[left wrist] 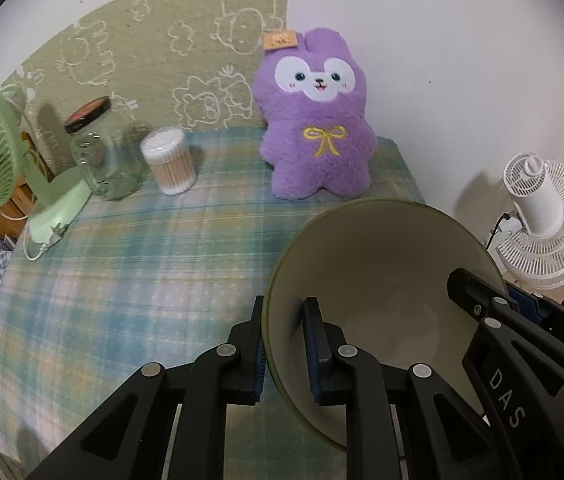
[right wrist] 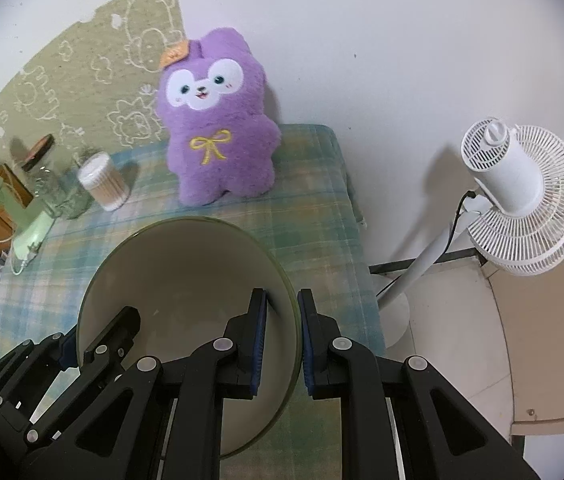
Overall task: Organize plates and bowls
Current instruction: 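Lift and carry the grey bowl with both grippers toward the plate stack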
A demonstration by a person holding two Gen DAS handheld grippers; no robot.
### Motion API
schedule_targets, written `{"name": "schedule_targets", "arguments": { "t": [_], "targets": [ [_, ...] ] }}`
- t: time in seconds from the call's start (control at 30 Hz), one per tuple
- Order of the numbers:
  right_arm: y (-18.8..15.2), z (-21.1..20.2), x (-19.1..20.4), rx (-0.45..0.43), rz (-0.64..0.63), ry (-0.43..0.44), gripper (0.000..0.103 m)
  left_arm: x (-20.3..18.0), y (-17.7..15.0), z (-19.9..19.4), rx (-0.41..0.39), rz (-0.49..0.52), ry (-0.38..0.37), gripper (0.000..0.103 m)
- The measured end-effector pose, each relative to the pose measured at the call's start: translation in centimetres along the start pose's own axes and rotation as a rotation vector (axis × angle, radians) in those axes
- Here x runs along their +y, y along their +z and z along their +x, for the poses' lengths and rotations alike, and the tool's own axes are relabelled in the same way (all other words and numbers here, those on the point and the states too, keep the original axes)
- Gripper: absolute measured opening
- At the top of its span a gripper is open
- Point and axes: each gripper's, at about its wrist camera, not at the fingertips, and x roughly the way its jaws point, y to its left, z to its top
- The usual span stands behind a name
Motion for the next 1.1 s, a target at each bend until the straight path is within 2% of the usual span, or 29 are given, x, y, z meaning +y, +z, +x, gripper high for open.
{"name": "schedule_targets", "arguments": {
  "t": [0.63, 1.1],
  "targets": [
    [-3.6, -10.4, 5.2, -0.084, -0.019, -0.02, 0.019, 4.6, -3.0, -9.8, -0.069, -0.009, -0.021, 0.014],
    [-9.1, -15.7, 12.6, -0.102, -0.013, -0.02, 0.019, 11.6, -7.4, -15.2, -0.079, 0.001, -0.028, 0.015]
  ]
}}
